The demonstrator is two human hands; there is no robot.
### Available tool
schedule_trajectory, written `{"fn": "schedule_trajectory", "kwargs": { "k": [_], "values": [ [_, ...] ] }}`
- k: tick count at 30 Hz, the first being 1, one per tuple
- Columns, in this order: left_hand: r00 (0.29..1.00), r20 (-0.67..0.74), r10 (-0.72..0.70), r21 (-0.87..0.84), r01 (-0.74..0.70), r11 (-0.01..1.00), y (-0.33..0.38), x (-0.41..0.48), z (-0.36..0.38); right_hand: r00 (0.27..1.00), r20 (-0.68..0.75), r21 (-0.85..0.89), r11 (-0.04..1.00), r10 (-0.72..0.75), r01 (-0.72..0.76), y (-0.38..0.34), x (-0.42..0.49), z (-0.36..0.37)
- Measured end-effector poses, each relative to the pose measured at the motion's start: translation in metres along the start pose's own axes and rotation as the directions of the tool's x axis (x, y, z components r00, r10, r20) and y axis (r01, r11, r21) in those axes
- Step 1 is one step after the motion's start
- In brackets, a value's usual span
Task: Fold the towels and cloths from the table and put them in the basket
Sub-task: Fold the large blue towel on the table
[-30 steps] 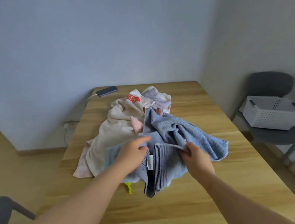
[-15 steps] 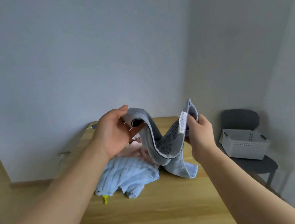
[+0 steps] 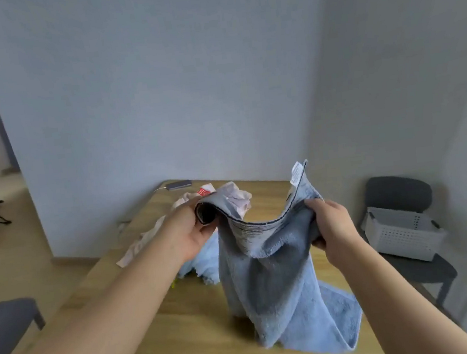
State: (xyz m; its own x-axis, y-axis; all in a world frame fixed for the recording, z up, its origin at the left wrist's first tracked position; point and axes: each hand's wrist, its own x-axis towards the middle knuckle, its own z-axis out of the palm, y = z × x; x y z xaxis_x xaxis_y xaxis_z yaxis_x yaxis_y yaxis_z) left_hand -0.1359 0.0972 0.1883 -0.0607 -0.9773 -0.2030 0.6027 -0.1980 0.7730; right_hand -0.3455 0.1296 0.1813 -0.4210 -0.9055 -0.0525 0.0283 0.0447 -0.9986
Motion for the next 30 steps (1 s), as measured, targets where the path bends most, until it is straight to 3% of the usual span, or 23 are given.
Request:
{"fn": "schedule_trajectory", "kwargs": {
  "k": [4, 9, 17, 25, 30],
  "values": [
    [0.94, -0.294, -0.175, 0.008, 0.186, 0.983, -0.032, 0.014, -0.036, 0.999, -0.041, -0.271, 0.962, 0.021, -0.031, 0.056, 0.001, -0.014],
    [0.92, -0.276, -0.278, 0.171, 0.332, 0.928, -0.048, 0.012, -0.065, 0.997, 0.023, -0.342, 0.937, 0.076, -0.064, 0.092, -0.007, -0.006],
    [0.939, -0.313, -0.143, -0.137, 0.104, 0.985, -0.042, 0.016, -0.094, 0.938, 0.167, -0.052, 0.953, 0.304, -0.3, 0.129, -0.015, 0.039],
    [0.882, -0.471, -0.022, -0.134, -0.047, 0.99, 0.0, 0.032, -0.148, 0.954, 0.257, -0.024, 0.987, 0.158, -0.157, 0.109, -0.009, 0.099],
    [0.837, -0.546, 0.046, -0.147, -0.15, 0.978, 0.033, 0.044, -0.201, 0.927, 0.362, 0.095, 0.986, 0.097, -0.14, 0.108, -0.019, 0.156]
  ]
}}
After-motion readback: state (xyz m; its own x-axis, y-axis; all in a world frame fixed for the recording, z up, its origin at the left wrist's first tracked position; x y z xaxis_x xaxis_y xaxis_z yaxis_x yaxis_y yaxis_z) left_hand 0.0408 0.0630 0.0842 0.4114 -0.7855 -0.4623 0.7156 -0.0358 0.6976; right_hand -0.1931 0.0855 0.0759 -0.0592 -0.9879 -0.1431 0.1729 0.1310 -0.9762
